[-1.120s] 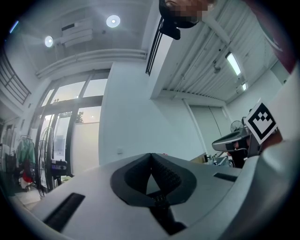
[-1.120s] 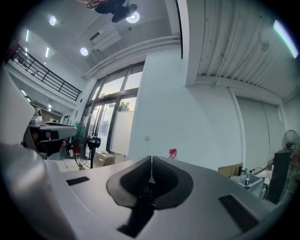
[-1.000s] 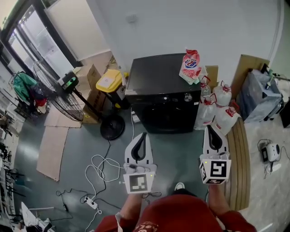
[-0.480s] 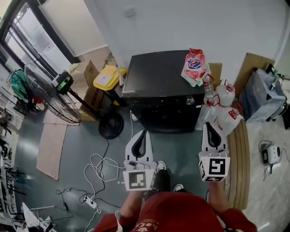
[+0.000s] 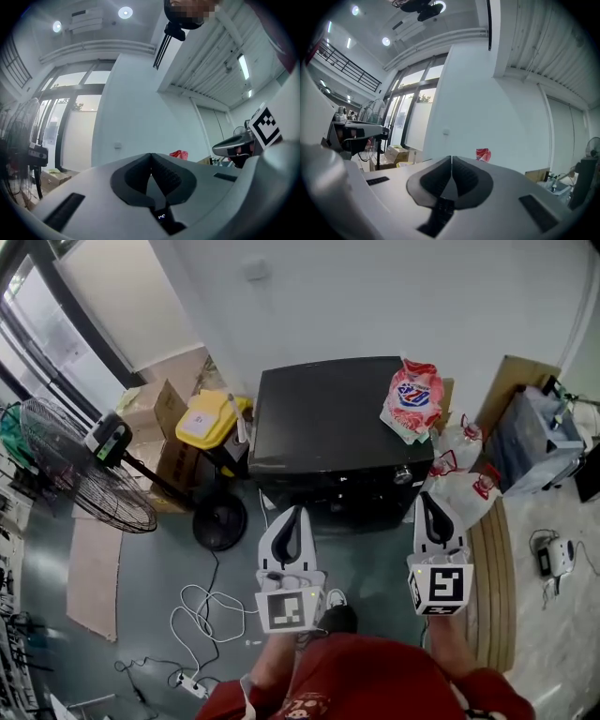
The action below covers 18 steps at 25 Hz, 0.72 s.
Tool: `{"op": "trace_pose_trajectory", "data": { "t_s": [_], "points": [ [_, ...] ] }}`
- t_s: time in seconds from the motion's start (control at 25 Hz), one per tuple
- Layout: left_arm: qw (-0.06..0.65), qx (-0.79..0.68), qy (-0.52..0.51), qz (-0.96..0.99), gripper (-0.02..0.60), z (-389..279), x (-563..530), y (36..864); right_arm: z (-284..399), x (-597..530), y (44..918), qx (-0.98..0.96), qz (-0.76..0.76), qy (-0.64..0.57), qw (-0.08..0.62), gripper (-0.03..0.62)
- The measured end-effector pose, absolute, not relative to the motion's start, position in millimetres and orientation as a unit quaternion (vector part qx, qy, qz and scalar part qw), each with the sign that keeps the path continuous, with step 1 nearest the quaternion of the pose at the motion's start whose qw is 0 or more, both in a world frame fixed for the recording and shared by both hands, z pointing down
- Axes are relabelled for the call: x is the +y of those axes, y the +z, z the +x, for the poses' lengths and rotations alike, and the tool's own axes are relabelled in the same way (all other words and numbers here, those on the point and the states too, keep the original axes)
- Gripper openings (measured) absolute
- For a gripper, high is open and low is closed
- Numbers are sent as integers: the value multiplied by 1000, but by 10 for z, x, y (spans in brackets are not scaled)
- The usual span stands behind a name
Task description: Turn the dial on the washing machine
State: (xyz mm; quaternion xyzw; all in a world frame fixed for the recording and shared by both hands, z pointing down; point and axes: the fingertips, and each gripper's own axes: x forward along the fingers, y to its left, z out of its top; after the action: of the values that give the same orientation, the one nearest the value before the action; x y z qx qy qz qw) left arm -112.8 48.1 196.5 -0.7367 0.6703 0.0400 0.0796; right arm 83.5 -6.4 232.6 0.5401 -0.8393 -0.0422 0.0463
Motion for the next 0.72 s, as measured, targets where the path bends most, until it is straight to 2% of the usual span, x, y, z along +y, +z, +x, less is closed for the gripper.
{"op": "trace_pose_trajectory", "data": {
  "t_s": [0.44,0.72],
  "points": [
    [85,658,32,-747,9,-1907,-441,2089,51,-882,2392,-828,556,-40,63,14],
    [75,639,38,-764,9,-2046,-757,2185,-62,-1086,2545,-815,574,-37,76,14]
  ]
}}
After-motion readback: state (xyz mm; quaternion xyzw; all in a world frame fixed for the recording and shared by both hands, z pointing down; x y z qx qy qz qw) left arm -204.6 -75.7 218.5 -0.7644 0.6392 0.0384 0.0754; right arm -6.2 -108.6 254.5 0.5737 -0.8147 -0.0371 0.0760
